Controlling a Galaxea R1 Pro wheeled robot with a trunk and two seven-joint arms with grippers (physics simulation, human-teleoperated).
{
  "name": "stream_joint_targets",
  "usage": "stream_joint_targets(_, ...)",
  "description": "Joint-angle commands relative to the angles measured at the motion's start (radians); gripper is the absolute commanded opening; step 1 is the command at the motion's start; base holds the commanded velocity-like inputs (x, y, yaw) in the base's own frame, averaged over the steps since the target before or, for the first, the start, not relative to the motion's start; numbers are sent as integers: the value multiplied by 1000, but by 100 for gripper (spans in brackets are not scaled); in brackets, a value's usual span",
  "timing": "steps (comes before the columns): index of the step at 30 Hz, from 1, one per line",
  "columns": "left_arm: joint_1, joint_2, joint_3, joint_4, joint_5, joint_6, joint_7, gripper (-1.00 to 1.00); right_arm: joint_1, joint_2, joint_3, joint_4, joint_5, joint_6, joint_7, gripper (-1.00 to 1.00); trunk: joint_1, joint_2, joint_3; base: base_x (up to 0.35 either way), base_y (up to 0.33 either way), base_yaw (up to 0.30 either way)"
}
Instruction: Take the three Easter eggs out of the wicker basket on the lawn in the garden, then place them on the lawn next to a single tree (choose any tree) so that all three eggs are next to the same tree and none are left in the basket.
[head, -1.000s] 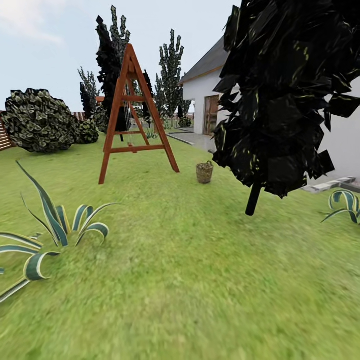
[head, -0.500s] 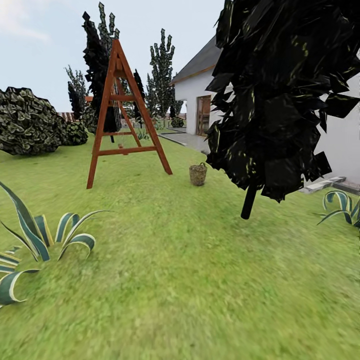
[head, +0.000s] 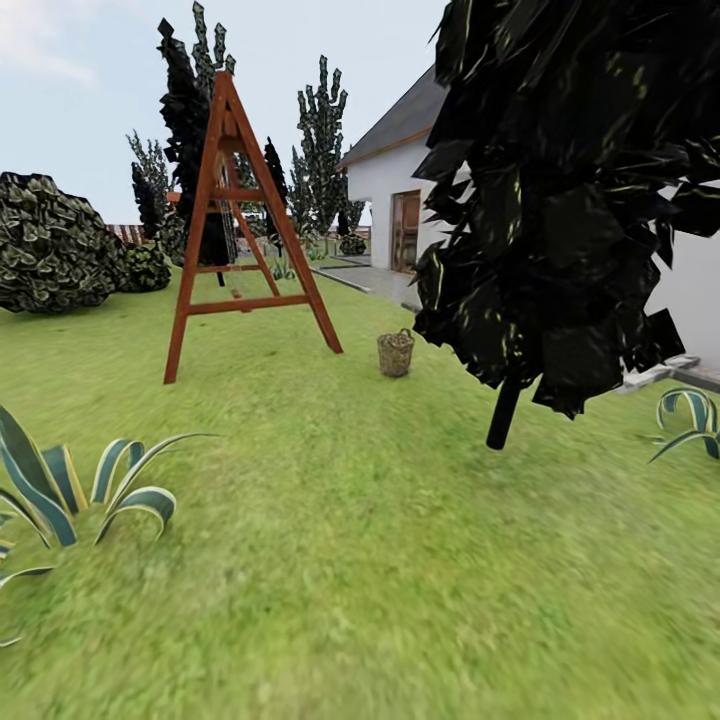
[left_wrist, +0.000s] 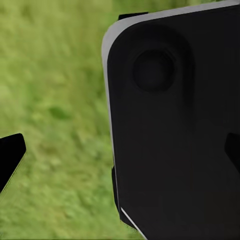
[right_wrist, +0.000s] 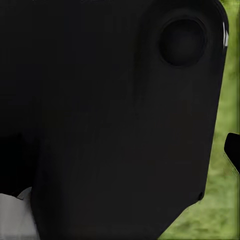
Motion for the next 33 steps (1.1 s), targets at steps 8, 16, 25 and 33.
stream_joint_targets(8,0,0,-7,1,-2,-3,5,100,0,1,-1,-1,0,-5,0,100,1,0,-1,338,0,0)
stream_joint_targets(16,0,0,-7,1,-2,-3,4,100,0,2,2,-1,0,-5,3,100,1,0,-1,338,0,0)
stream_joint_targets(25,0,0,-7,1,-2,-3,4,100,0,2,2,1,0,-5,3,100,1,0,-1,338,0,7)
stream_joint_targets(33,0,0,-7,1,-2,-3,5,100,0,2,2,1,0,-5,3,100,1,0,-1,338,0,92)
